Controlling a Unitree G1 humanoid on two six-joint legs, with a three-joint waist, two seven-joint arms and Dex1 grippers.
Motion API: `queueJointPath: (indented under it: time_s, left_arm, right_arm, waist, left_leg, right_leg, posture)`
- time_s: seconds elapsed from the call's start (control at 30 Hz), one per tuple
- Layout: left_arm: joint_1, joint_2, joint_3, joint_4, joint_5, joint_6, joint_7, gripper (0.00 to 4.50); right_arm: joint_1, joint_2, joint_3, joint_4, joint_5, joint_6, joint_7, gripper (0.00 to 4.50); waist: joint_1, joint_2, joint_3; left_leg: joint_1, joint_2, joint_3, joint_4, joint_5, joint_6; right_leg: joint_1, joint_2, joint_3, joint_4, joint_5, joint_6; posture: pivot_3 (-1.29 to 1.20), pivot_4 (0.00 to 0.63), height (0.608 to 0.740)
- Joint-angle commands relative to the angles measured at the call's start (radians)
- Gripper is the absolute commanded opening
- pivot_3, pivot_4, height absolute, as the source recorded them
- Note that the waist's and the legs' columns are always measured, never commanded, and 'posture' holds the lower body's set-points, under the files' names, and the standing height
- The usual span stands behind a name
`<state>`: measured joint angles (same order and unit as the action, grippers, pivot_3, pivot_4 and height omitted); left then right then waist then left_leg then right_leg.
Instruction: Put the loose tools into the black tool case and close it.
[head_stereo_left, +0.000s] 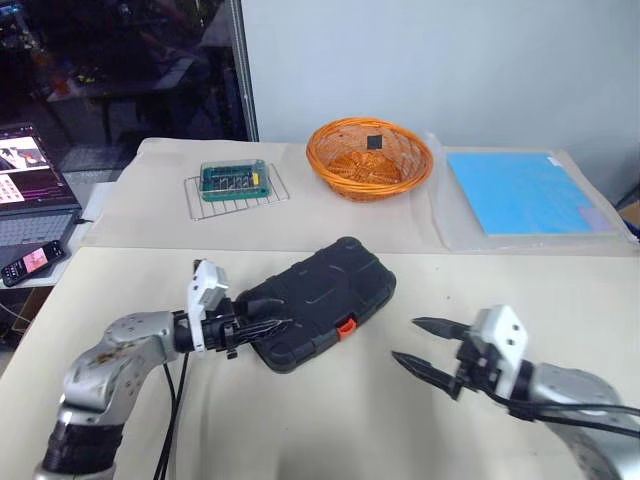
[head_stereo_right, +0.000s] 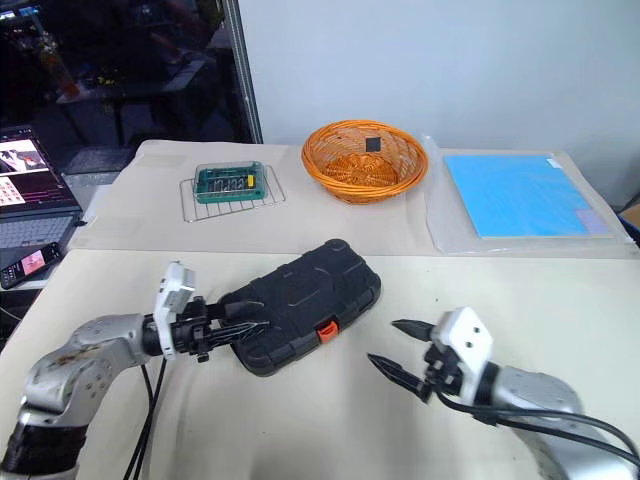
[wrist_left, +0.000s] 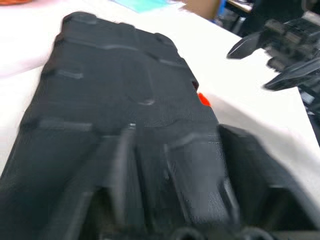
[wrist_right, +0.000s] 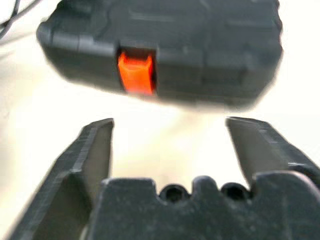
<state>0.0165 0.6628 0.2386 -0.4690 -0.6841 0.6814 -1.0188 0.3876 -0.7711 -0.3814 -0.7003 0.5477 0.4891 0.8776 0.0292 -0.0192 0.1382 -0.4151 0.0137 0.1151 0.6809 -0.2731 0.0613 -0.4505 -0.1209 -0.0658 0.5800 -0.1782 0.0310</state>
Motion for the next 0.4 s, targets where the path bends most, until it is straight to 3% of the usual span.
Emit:
queueJointPath:
  time_s: [0.03,0.17,0.4]
  left_arm:
    - [0.123,0.043,0.114,-0.094,-0.042,-0.010,-0.010,4.34]
    - [0.262,0.071,0.201,-0.133,-0.018,-0.060,-0.015,4.43]
    - [0.316,0.102,0.208,-0.062,0.044,-0.168,-0.047,4.43]
  right_arm:
    - [0.071,-0.012,-0.155,0.010,0.026,-0.070,0.091,4.50]
    - [0.146,0.003,-0.249,0.057,0.013,-0.137,0.157,4.50]
    - [0.165,0.018,-0.247,0.118,-0.035,-0.260,0.198,4.50]
  waist:
    - [0.000,0.000,0.001]
    - [0.000,-0.001,0.007]
    - [0.010,0.000,0.010]
  left_leg:
    - [0.001,0.000,0.000,0.000,0.000,0.000]
    - [0.010,0.000,-0.001,0.002,-0.009,0.010]
    - [0.016,0.001,-0.002,0.003,-0.011,-0.003]
  right_leg:
    - [0.002,0.000,0.000,-0.001,-0.001,0.000]
    - [0.012,-0.001,-0.001,-0.002,-0.011,0.001]
    - [0.012,-0.004,-0.001,-0.001,-0.009,0.002]
  posture:
    - [0.00,0.150,0.740]
    - [0.00,0.150,0.740]
    - [0.00,0.150,0.740]
